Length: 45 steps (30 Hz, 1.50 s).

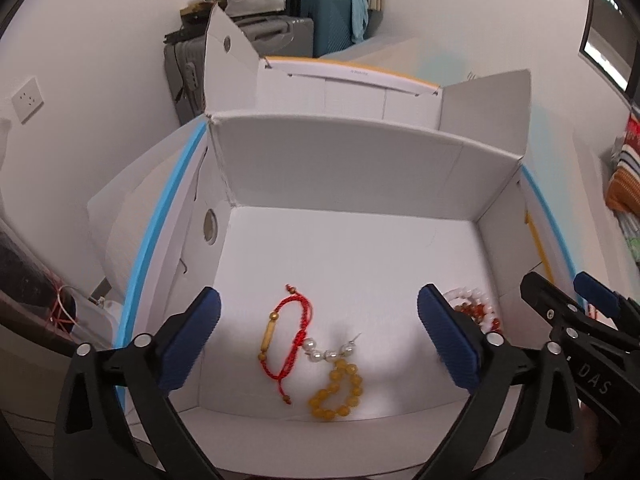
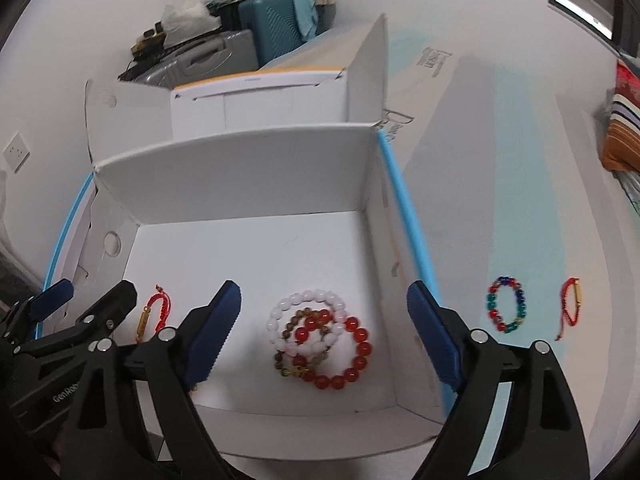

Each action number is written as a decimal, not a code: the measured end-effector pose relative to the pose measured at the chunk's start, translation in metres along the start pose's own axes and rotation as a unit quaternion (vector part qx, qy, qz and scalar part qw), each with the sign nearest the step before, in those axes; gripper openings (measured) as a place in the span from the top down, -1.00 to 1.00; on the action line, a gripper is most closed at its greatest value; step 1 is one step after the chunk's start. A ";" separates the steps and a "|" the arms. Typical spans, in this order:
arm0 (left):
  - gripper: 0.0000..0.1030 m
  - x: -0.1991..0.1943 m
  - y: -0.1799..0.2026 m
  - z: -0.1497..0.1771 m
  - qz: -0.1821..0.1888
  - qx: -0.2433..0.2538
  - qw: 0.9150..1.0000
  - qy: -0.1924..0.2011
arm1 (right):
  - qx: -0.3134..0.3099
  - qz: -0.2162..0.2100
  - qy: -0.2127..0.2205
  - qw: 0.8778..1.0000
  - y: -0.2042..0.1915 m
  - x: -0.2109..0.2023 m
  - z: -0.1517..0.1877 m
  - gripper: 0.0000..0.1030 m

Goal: Organize jewelry
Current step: 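Withdraw both tools from the box back over the bed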

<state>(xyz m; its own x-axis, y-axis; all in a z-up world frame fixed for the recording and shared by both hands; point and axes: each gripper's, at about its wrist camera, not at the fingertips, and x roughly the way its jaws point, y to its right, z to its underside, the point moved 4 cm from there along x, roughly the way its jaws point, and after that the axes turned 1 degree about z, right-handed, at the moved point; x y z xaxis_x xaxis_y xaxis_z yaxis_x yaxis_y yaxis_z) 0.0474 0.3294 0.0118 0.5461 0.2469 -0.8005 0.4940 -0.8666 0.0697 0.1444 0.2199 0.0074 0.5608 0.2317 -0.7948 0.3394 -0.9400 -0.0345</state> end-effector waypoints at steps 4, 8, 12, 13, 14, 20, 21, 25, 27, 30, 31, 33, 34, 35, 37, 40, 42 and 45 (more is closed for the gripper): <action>-0.89 -0.011 0.014 -0.003 0.012 0.002 1.000 0.011 | 0.012 0.017 0.009 1.000 0.020 -0.012 -0.003 -0.70; -0.89 -0.022 0.033 -0.002 0.021 0.016 0.999 0.020 | 0.033 0.030 0.018 0.999 0.046 -0.024 -0.004 -0.78; -0.89 -0.030 0.059 -0.003 0.031 0.035 0.999 0.026 | 0.048 0.044 0.025 0.998 0.073 -0.036 -0.002 -0.82; -0.89 -0.033 0.065 -0.002 0.034 0.039 0.998 0.028 | 0.052 0.048 0.027 0.997 0.081 -0.039 -0.001 -0.83; -0.89 -0.035 0.071 -0.002 0.036 0.044 0.998 0.030 | 0.058 0.052 0.028 0.997 0.088 -0.042 -0.001 -0.83; -0.89 -0.042 0.119 0.002 0.073 0.070 0.994 0.044 | 0.085 0.073 0.037 0.993 0.136 -0.058 0.007 -0.85; -0.89 -0.041 0.125 0.002 0.082 0.072 0.993 0.044 | 0.088 0.077 0.038 0.992 0.143 -0.060 0.008 -0.85; -0.89 -0.036 0.173 0.002 0.103 0.094 0.989 0.042 | 0.110 0.100 0.040 0.988 0.186 -0.068 0.015 -0.85; -0.89 -0.031 0.196 0.003 0.111 0.107 0.987 0.037 | 0.121 0.107 0.040 0.986 0.206 -0.071 0.018 -0.85; -0.89 -0.020 0.231 0.008 0.121 0.126 0.984 0.026 | 0.141 0.120 0.040 0.982 0.239 -0.073 0.023 -0.85; -0.89 -0.017 0.239 0.009 0.123 0.132 0.983 0.023 | 0.148 0.125 0.039 0.980 0.251 -0.074 0.025 -0.85; -0.89 -0.013 0.259 0.014 0.124 0.148 0.981 0.019 | 0.161 0.129 0.036 0.978 0.272 -0.072 0.029 -0.85; -0.89 -0.011 0.273 0.018 0.125 0.158 0.979 0.018 | 0.166 0.131 0.035 0.977 0.280 -0.071 0.030 -0.85; -0.89 -0.009 0.283 0.022 0.125 0.166 0.978 0.016 | 0.171 0.132 0.034 0.976 0.288 -0.069 0.032 -0.85; -0.89 -0.004 0.299 0.027 0.125 0.177 0.976 0.013 | 0.180 0.131 0.028 0.974 0.304 -0.063 0.035 -0.85; -0.89 0.004 0.320 0.037 0.118 0.199 0.973 0.008 | 0.184 0.127 0.022 0.974 0.321 -0.051 0.040 -0.85; -0.89 0.009 0.332 0.043 0.120 0.212 0.970 0.007 | 0.187 0.123 0.017 0.975 0.330 -0.042 0.042 -0.85; -0.89 0.019 0.342 0.050 0.129 0.213 0.968 -0.007 | 0.191 0.114 0.010 0.975 0.338 -0.029 0.046 -0.85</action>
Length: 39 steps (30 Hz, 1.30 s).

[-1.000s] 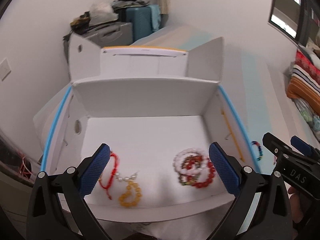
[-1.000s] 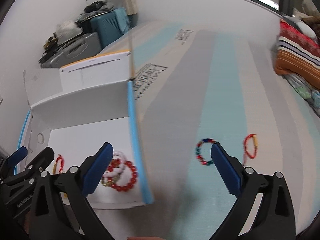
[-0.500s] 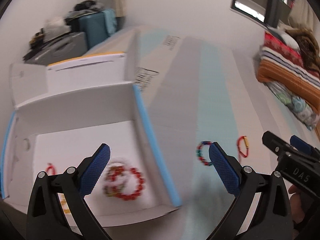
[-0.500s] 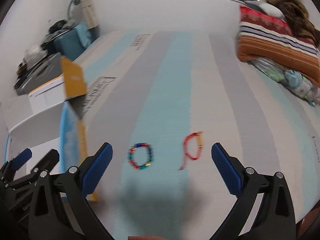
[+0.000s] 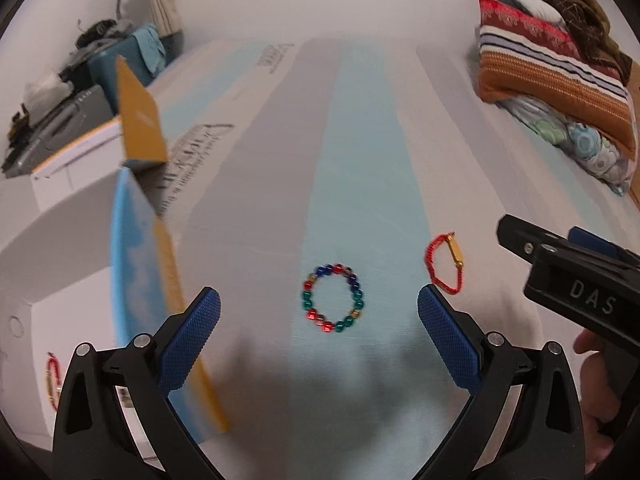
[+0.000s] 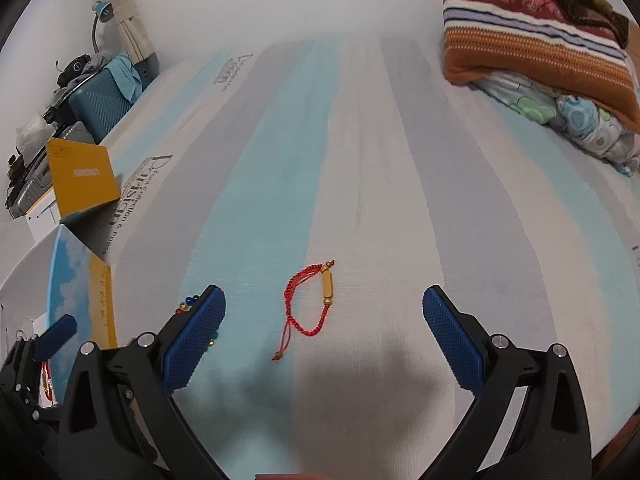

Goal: Organize jewelry
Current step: 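Withdraw both tools from the box back over the bed, then grasp the red cord bracelet with the right tool while the left tool grasps the multicolour bead bracelet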

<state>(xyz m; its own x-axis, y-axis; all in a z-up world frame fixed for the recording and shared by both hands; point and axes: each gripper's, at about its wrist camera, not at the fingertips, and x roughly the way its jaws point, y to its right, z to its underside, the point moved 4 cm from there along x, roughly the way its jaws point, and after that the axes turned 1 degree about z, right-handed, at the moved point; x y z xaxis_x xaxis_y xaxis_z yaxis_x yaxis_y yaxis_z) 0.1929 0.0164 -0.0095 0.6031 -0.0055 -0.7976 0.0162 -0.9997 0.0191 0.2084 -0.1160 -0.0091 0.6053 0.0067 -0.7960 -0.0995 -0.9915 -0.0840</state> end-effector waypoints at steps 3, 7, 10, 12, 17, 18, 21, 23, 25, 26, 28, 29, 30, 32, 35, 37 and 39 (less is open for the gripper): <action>-0.89 0.017 0.002 0.002 0.000 -0.009 1.000 -0.013 | 0.003 -0.005 -0.004 1.000 0.001 0.011 0.002 -0.85; -0.89 0.038 0.003 0.006 -0.004 -0.010 1.000 -0.024 | 0.000 -0.011 -0.012 1.000 0.002 0.030 0.005 -0.85; -0.89 0.055 0.001 0.009 0.010 -0.018 0.999 -0.039 | -0.004 -0.008 -0.022 1.000 0.003 0.044 0.007 -0.81; -0.89 0.064 0.001 0.010 0.011 -0.020 0.999 -0.046 | -0.012 -0.002 -0.030 0.999 0.003 0.055 0.007 -0.71; -0.89 0.082 -0.001 0.012 0.007 -0.018 0.999 -0.050 | -0.013 -0.001 -0.054 0.998 0.008 0.079 0.010 -0.46; -0.89 0.085 -0.001 0.012 0.007 -0.019 0.999 -0.051 | -0.013 -0.001 -0.058 0.998 0.009 0.082 0.010 -0.44; -0.89 0.093 -0.003 0.013 0.012 -0.017 0.998 -0.052 | -0.018 0.003 -0.068 0.997 0.010 0.094 0.013 -0.32; -0.89 0.098 -0.005 0.012 0.013 -0.021 0.998 -0.053 | -0.022 0.005 -0.073 0.997 0.008 0.100 0.015 -0.25; -0.89 0.102 -0.008 0.012 0.017 -0.027 0.998 -0.056 | -0.028 0.007 -0.078 0.997 0.006 0.106 0.018 -0.18; -0.89 0.105 -0.009 0.012 0.020 -0.029 0.998 -0.058 | -0.031 0.009 -0.081 0.996 0.004 0.109 0.020 -0.14; -0.89 0.111 -0.009 0.014 0.019 -0.026 0.997 -0.065 | -0.037 0.014 -0.085 0.996 0.000 0.114 0.024 -0.10; -0.89 0.112 -0.009 0.014 0.017 -0.025 0.997 -0.066 | -0.040 0.017 -0.084 0.996 -0.001 0.115 0.025 -0.09; -0.89 0.114 -0.009 0.014 0.016 -0.023 0.997 -0.066 | -0.043 0.020 -0.082 0.995 -0.002 0.115 0.026 -0.08; -0.86 0.116 -0.009 0.015 0.014 -0.020 0.997 -0.068 | -0.043 0.019 -0.081 0.996 -0.002 0.115 0.026 0.05; -0.68 0.117 -0.009 0.016 0.001 -0.017 0.998 -0.063 | -0.040 0.020 -0.081 0.996 -0.001 0.115 0.027 0.17; -0.46 0.116 -0.011 0.016 -0.007 -0.017 0.998 -0.060 | -0.039 0.020 -0.082 0.996 -0.001 0.116 0.028 0.31; -0.32 0.115 -0.013 0.016 -0.003 -0.023 0.998 -0.061 | -0.039 0.019 -0.083 0.996 -0.002 0.116 0.028 0.41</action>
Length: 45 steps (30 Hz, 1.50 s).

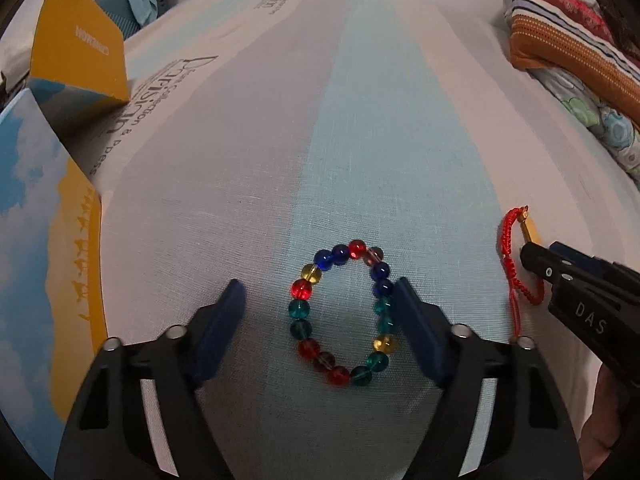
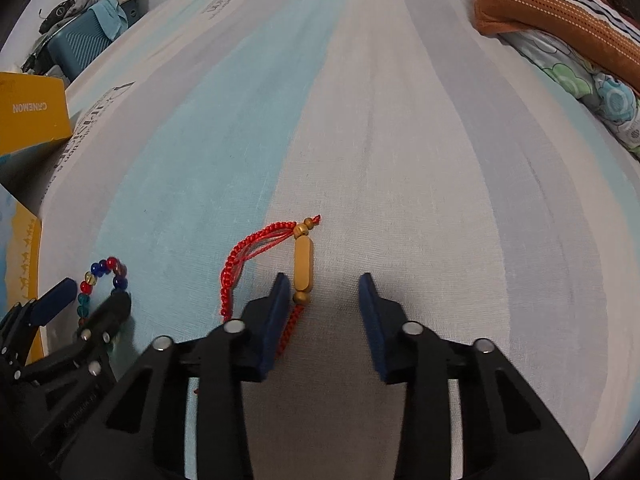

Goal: Organize jewelry
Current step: 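Grasp the red cord bracelet with the right tool while the left tool grasps the multicolour bead bracelet, then carry both bracelets over into the white box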

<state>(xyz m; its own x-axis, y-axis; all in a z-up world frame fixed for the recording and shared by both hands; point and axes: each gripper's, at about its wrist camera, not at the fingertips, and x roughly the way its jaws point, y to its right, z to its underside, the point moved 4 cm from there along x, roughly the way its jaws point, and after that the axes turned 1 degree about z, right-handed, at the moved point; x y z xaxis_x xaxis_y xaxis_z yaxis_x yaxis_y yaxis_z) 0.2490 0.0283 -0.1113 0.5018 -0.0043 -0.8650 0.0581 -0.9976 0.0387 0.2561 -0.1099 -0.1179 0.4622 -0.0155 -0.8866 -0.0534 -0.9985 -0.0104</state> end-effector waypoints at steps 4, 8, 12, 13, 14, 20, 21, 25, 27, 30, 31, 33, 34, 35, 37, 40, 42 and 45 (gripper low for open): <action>-0.02 -0.003 0.000 0.001 0.008 -0.002 1.000 -0.003 | -0.004 0.003 -0.002 1.000 -0.001 -0.001 0.001 0.61; 0.19 -0.004 0.000 0.002 0.010 -0.003 1.000 -0.006 | -0.005 0.005 -0.003 1.000 -0.001 -0.001 0.003 0.75; 0.49 -0.007 -0.003 0.002 0.013 -0.007 1.000 -0.009 | -0.007 0.009 -0.003 1.000 -0.002 -0.002 0.003 0.84; 0.61 -0.007 -0.003 0.003 0.014 -0.005 1.000 -0.011 | -0.006 0.010 -0.003 1.000 -0.001 -0.002 0.003 0.84; 0.64 -0.007 -0.003 0.004 0.011 -0.001 1.000 -0.014 | -0.006 0.010 -0.003 1.000 -0.002 -0.002 0.004 0.84; 0.83 -0.017 -0.002 0.007 0.025 0.007 1.000 -0.017 | -0.004 0.015 0.006 1.000 0.001 -0.009 0.005 0.85; 0.82 -0.019 -0.001 0.007 0.030 0.008 0.999 -0.016 | -0.002 0.015 0.008 1.000 0.002 -0.011 0.005 0.85; 0.82 -0.026 0.001 0.008 0.035 0.011 0.999 -0.010 | 0.005 0.012 0.015 1.000 0.005 -0.017 0.005 0.85; 0.82 -0.028 0.002 0.009 0.036 0.012 0.999 -0.009 | 0.007 0.011 0.019 1.000 0.006 -0.020 0.006 0.85; 0.82 -0.036 0.003 0.009 0.039 0.012 0.999 -0.003 | 0.009 0.010 0.025 1.000 0.006 -0.027 0.007 0.85; 0.82 -0.038 0.003 0.008 0.041 0.011 0.999 -0.002 | 0.010 0.009 0.027 1.000 0.006 -0.030 0.007 0.85; 0.82 -0.044 0.003 0.008 0.044 0.012 0.999 0.002 | 0.013 0.007 0.033 0.999 0.007 -0.037 0.007 0.85; 0.82 -0.047 0.004 0.009 0.044 0.012 0.999 0.004 | 0.014 0.006 0.035 0.999 0.006 -0.040 0.007 0.85; 0.82 -0.050 0.004 0.009 0.046 0.012 0.999 0.005 | 0.014 0.006 0.039 0.999 0.006 -0.043 0.007 0.85; 0.82 -0.054 0.004 0.010 0.046 0.012 0.999 0.006 | 0.016 0.005 0.043 0.999 0.006 -0.050 0.007 0.85; 0.82 -0.064 0.003 0.011 0.049 0.013 0.999 0.010 | 0.016 0.003 0.050 0.999 0.003 -0.060 0.007 0.85; 0.82 -0.071 0.002 0.011 0.050 0.013 0.999 0.014 | 0.016 0.003 0.054 0.998 0.000 -0.068 0.008 0.85; 0.82 -0.081 0.000 0.011 0.053 0.012 0.998 0.018 | 0.015 0.002 0.058 0.998 -0.002 -0.077 0.009 0.85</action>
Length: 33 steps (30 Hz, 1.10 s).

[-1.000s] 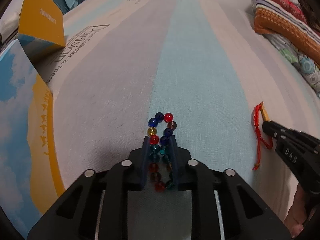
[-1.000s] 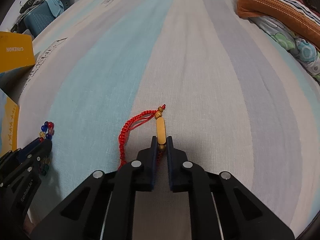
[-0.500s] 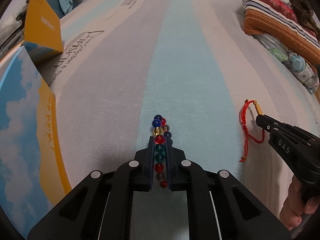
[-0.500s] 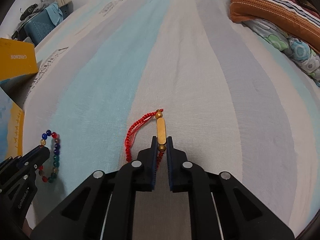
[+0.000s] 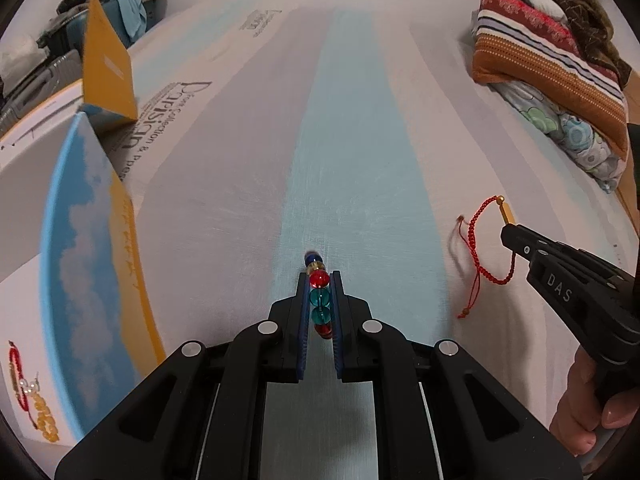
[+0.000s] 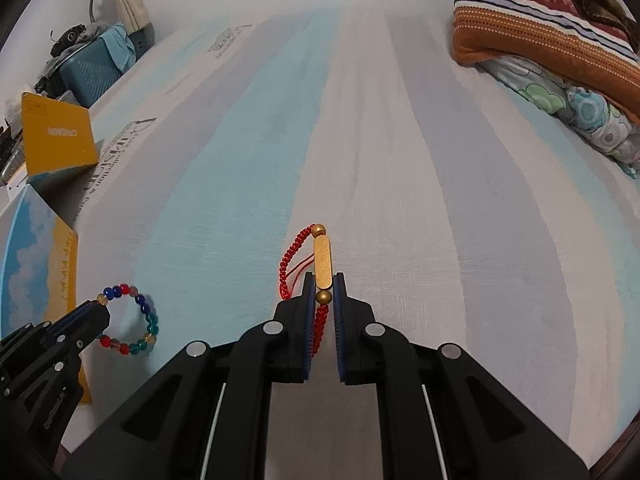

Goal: Organize jewelry
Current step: 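Carry both bracelets over into the white box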

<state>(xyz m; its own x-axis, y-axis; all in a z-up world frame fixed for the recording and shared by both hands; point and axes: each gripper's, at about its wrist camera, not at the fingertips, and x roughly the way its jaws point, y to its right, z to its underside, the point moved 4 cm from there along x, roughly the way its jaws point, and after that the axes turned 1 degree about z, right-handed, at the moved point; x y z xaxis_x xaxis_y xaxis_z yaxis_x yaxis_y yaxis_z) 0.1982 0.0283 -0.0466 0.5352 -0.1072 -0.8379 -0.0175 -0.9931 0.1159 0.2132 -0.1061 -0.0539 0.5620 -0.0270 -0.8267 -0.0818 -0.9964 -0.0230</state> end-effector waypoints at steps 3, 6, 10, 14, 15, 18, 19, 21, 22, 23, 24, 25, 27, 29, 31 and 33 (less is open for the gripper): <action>0.82 -0.015 -0.002 0.001 0.002 -0.001 1.000 0.008 | -0.002 0.001 0.001 1.000 -0.001 -0.008 0.001 0.85; 0.82 -0.029 -0.003 0.002 0.003 0.000 1.000 0.016 | -0.004 0.000 0.006 1.000 -0.004 -0.019 0.002 0.85; 0.82 -0.048 -0.006 0.003 0.006 -0.001 1.000 0.028 | -0.002 -0.003 0.012 1.000 -0.008 -0.034 0.004 0.85; 0.82 -0.064 -0.009 0.004 0.008 -0.003 0.999 0.036 | 0.000 -0.005 0.016 1.000 -0.010 -0.047 0.005 0.85; 0.82 -0.068 -0.010 0.004 0.009 -0.004 0.999 0.039 | 0.000 -0.003 0.019 1.000 -0.011 -0.052 0.006 0.85; 0.82 -0.081 -0.014 0.004 0.009 -0.008 0.999 0.046 | 0.000 -0.003 0.024 1.000 -0.015 -0.064 0.006 0.85; 0.82 -0.086 -0.016 0.005 0.010 -0.009 0.999 0.048 | 0.000 -0.002 0.026 1.000 -0.016 -0.066 0.006 0.85; 0.82 -0.094 -0.018 0.005 0.012 -0.011 0.998 0.053 | 0.000 -0.001 0.027 1.000 -0.019 -0.073 0.006 0.84; 0.82 -0.099 -0.019 0.006 0.013 -0.009 0.998 0.057 | 0.000 -0.001 0.027 1.000 -0.020 -0.075 0.006 0.84; 0.82 -0.102 -0.019 0.006 0.012 -0.008 0.998 0.058 | 0.000 0.000 0.028 1.000 -0.021 -0.078 0.006 0.84; 0.82 -0.106 -0.020 0.006 0.013 -0.008 0.998 0.060 | -0.001 0.002 0.030 1.000 -0.024 -0.082 0.006 0.84; 0.82 -0.110 -0.022 0.007 0.013 -0.009 0.998 0.062 | -0.002 0.001 0.033 0.999 -0.025 -0.086 0.006 0.85; 0.82 -0.118 -0.026 0.009 0.012 -0.011 0.998 0.064 | -0.004 0.000 0.039 0.999 -0.030 -0.093 0.006 0.84; 0.82 -0.125 -0.032 0.010 0.012 -0.014 0.998 0.066 | -0.005 0.001 0.043 0.999 -0.037 -0.100 0.005 0.84; 0.82 -0.135 -0.038 0.013 0.008 -0.015 0.997 0.069 | -0.010 0.000 0.050 0.999 -0.044 -0.107 0.003 0.84; 0.82 -0.144 -0.044 0.014 0.005 -0.018 0.997 0.074 | -0.014 0.002 0.054 0.998 -0.051 -0.112 -0.001 0.84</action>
<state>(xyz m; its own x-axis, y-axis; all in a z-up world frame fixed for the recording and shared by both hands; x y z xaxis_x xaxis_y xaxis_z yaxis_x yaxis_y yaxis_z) 0.1102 0.0863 0.0621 0.6542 -0.1067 -0.7487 0.0051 -0.9894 0.1454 0.1551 -0.0519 0.0402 0.6476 -0.0374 -0.7611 -0.0611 -0.9981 -0.0029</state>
